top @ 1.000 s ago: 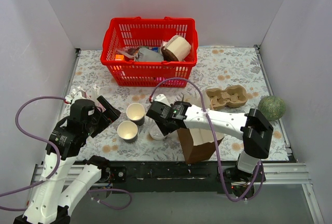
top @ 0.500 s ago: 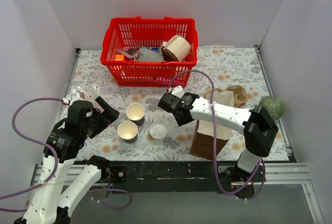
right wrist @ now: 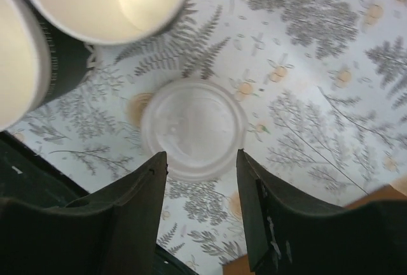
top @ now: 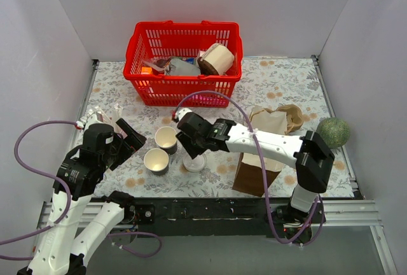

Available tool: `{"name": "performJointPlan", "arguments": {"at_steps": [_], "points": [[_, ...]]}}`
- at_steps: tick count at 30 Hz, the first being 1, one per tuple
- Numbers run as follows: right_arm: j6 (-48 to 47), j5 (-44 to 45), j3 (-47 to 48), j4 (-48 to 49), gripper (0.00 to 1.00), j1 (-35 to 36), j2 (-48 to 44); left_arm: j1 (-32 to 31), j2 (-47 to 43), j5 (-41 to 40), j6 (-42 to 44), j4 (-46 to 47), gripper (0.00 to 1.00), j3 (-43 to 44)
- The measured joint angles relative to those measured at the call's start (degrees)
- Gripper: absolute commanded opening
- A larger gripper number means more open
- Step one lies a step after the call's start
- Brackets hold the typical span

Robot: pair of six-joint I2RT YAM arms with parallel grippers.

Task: Pack the takeout coffee

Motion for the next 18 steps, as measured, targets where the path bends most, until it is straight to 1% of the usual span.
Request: {"name": "performJointPlan", "arguments": {"at_steps": [7,8,11,18], "points": [[-2.23,-6.23,1.36,2.38,0.51,4.52,6.51,0.0,0.0,0.02,-0.42,0.09,0.98,-0.57],[-2.49,-6.8,1.36,2.54,0.49,4.9,7.13,0.0,-0.04,0.04,-0.44,0.17,0.98,-0.81],[-3.43,-7.43,1.49,2.91,0.46,5.16,8.66,0.0,-0.22,0.07,-0.63,0.2,0.98,-1.2],[-4.52,-7.74,2.78,3.21,0.43,4.83,11.45,0.0,-0.57,0.17,-1.07,0.22,0.98,-1.22]]}}
